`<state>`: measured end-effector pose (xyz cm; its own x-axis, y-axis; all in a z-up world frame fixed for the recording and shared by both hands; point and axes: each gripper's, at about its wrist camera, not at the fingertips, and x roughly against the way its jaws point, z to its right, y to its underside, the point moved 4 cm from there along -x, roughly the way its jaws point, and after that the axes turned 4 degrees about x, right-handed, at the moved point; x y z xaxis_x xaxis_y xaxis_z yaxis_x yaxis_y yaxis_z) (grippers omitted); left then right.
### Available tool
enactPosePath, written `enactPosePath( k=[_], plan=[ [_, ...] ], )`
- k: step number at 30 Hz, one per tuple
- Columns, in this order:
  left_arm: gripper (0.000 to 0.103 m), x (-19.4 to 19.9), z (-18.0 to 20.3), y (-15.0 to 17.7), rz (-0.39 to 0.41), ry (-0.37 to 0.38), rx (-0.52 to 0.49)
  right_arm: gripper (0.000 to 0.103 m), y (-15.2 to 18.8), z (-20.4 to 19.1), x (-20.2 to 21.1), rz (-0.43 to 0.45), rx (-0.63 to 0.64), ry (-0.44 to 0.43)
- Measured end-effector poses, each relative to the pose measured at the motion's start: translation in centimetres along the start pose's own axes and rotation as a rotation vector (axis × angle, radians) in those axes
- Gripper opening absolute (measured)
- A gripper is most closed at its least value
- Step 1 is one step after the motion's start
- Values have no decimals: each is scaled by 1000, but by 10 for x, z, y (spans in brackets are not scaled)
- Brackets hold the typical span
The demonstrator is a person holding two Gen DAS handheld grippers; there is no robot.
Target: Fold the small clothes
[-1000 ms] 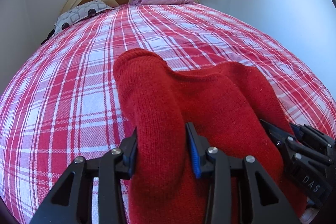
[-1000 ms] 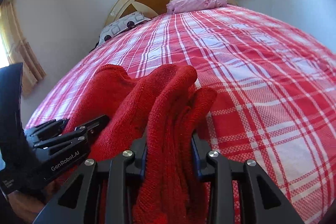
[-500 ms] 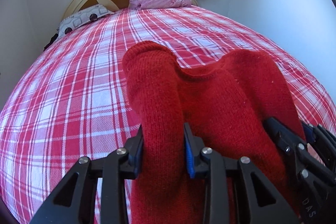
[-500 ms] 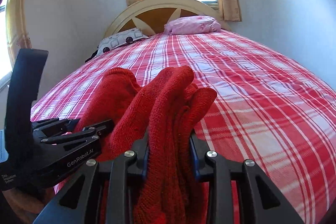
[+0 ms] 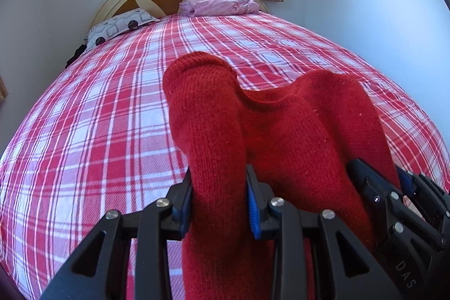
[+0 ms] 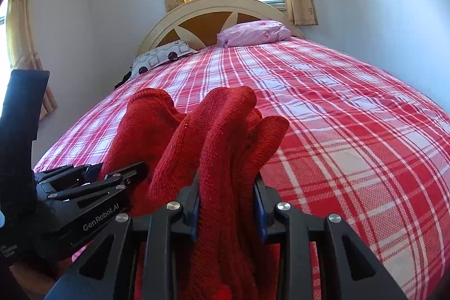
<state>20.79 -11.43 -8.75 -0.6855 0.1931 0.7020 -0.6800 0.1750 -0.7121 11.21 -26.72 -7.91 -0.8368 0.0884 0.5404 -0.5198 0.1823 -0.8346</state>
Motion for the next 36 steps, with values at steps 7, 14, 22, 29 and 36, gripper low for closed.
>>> enactPosePath(
  k=[7,14,22,29,36],
  plan=[
    [33,11,-20,8,5,-17,31,31,-1,-28,6,16,44,-22],
    [33,21,-44,13,17,-48,67,31,-3,-53,7,20,73,-62],
    [33,29,-66,10,42,-92,98,31,-8,-79,4,25,98,-99],
    [33,31,-99,8,53,-142,149,31,-11,-107,-7,11,118,-164],
    [33,33,-123,10,64,-212,169,31,-14,-135,-19,-2,148,-225]
  ],
)
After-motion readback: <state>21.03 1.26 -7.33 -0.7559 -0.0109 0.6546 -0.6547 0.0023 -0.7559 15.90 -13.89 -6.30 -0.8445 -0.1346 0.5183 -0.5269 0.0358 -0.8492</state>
